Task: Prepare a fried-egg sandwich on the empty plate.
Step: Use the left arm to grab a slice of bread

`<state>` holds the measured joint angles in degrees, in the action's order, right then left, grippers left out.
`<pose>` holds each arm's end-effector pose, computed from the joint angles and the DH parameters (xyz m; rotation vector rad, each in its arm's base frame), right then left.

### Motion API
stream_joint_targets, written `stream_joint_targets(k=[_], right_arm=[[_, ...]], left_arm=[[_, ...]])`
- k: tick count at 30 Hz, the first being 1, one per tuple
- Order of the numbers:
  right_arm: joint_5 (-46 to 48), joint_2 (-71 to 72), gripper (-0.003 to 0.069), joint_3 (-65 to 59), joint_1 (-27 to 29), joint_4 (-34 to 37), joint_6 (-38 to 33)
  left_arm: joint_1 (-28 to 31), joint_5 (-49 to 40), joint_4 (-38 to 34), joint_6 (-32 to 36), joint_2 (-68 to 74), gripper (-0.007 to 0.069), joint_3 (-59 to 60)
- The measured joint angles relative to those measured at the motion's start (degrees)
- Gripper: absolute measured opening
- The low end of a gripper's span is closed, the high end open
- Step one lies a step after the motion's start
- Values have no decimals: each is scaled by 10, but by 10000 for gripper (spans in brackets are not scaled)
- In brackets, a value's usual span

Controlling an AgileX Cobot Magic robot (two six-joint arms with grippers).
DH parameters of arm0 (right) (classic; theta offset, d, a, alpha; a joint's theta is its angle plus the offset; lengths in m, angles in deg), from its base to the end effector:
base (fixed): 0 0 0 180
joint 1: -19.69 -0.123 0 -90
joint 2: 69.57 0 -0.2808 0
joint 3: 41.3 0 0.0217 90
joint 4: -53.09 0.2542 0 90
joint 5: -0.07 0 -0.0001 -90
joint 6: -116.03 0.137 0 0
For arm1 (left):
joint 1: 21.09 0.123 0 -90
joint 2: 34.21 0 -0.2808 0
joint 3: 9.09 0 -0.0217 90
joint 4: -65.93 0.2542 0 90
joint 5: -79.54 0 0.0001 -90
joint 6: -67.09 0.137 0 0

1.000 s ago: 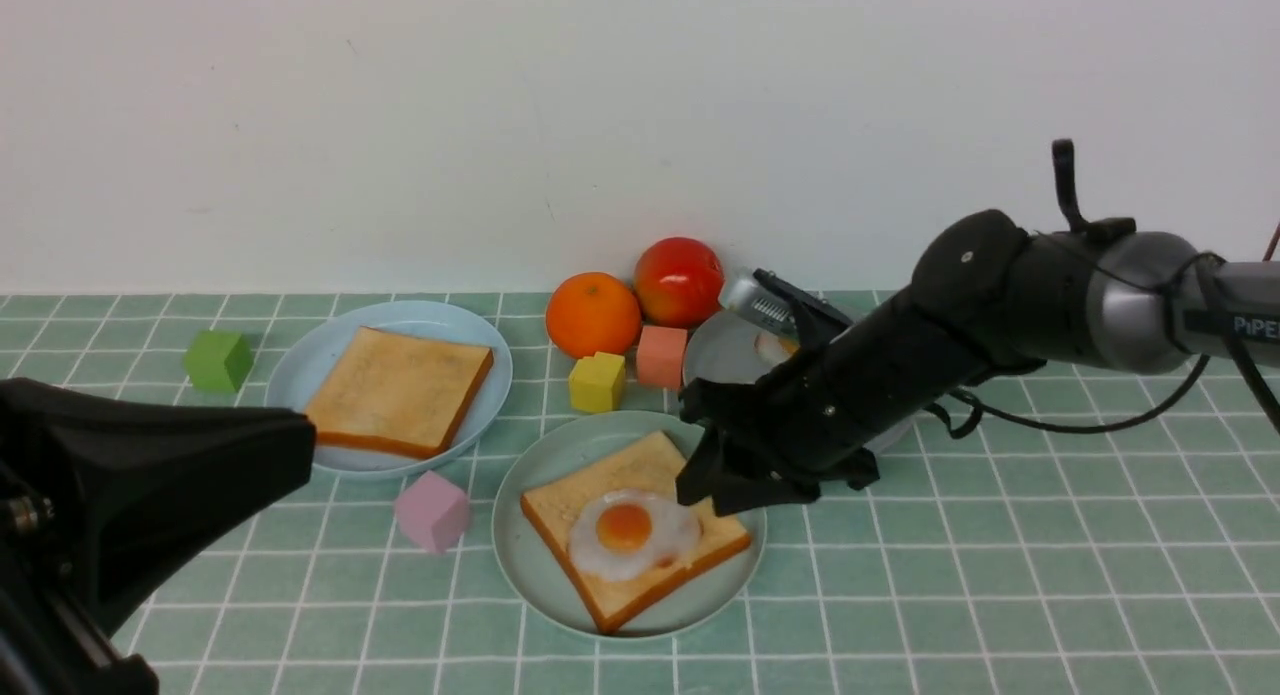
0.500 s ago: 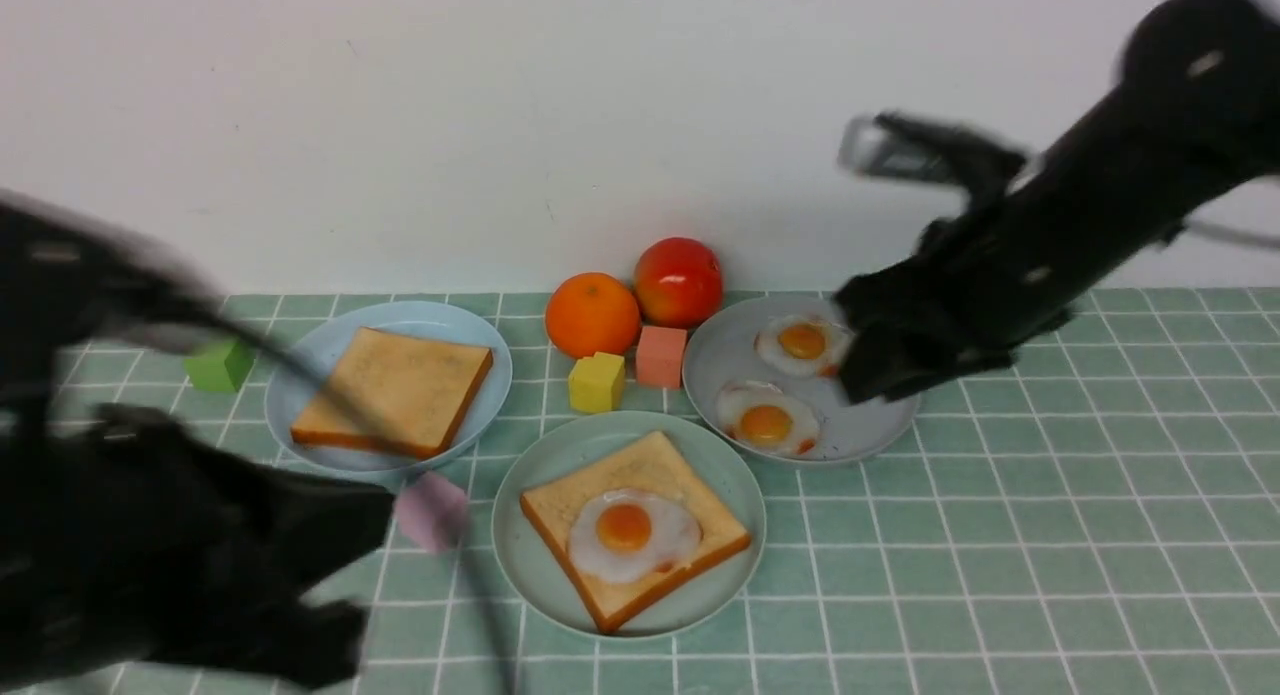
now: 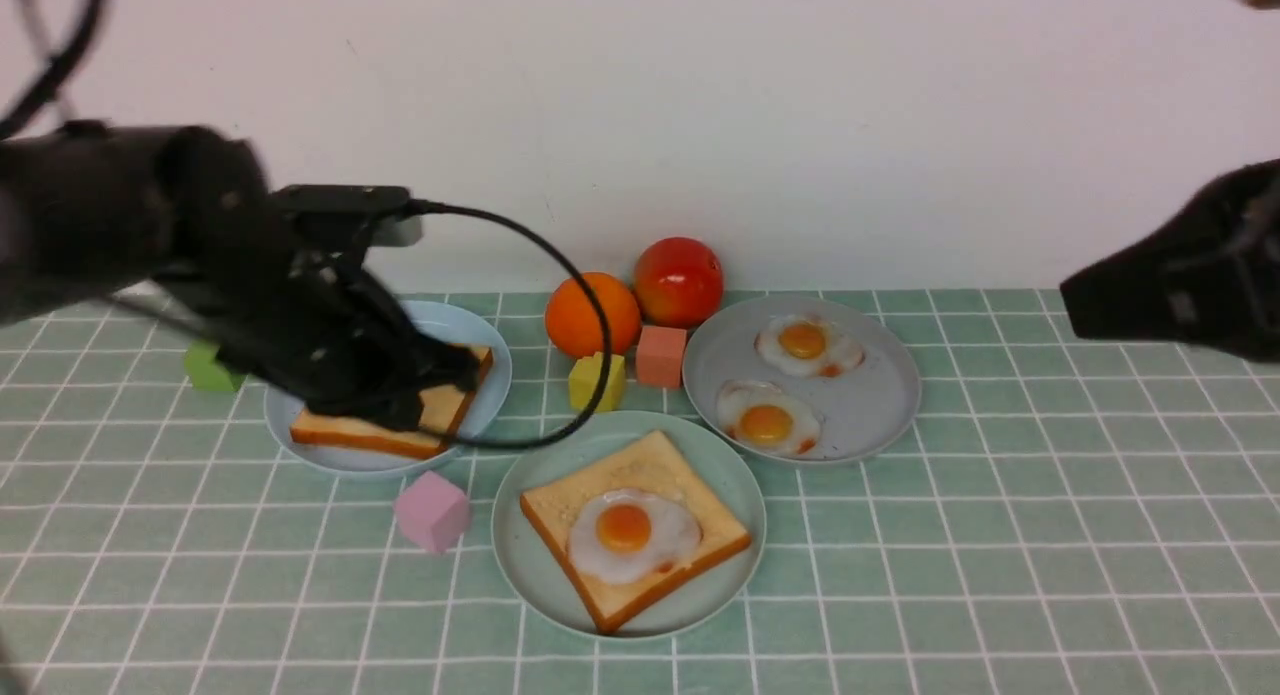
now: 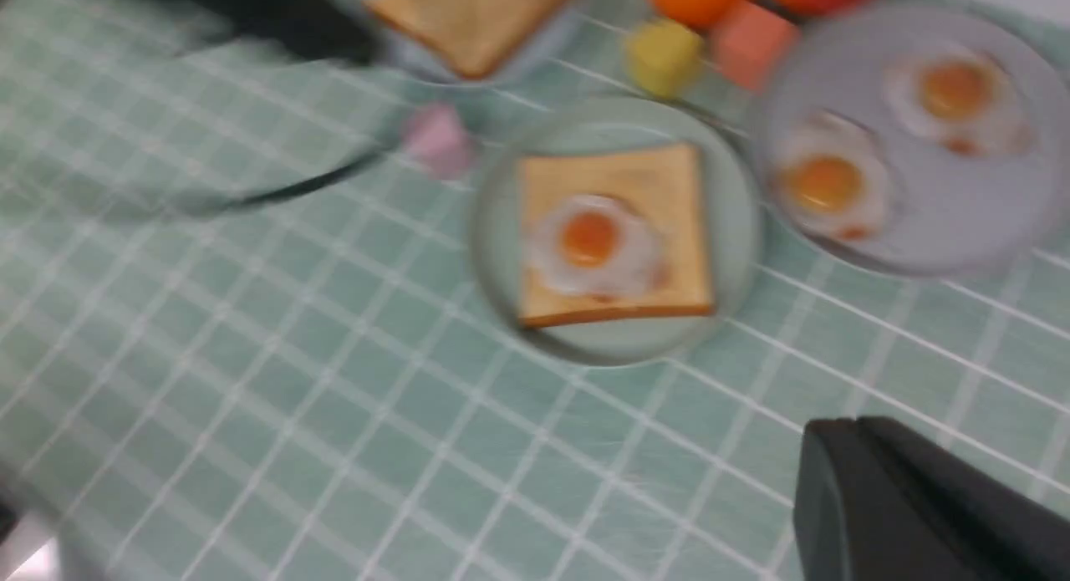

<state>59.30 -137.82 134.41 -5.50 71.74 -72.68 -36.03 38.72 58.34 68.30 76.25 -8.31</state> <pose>0.1941 0.1329 0.3953 -0.6258 2.2182 0.5553 0.3905 -0.1165 0.1939 0.2699 2.6486 -0.2266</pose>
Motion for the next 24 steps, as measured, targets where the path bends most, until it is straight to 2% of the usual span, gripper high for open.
stream_joint_targets(k=[5,9,11,14,17,18,21,24], right_arm=[[29,27,1,0,-41,-22,-2],[61,32,1,0,-51,-45,-2],[63,32,1,0,-51,-51,-2],[63,32,2,0,-51,-60,-2],[59,32,3,0,-51,-60,-2],[58,32,3,0,-51,-60,-2],[55,32,3,0,-51,-60,-2],[54,32,5,0,-51,-60,-2]], left_arm=[[-12,-70,65,-50,108,-13,-123],[-28,-125,154,-107,187,5,-227],[-30,-135,171,-114,207,37,-255],[-30,-139,161,-115,221,123,-272],[-30,-140,149,-115,229,233,-275],[-30,-139,149,-115,229,240,-275],[-30,-137,158,-124,245,326,-276],[-30,-129,176,-132,259,354,-276]])
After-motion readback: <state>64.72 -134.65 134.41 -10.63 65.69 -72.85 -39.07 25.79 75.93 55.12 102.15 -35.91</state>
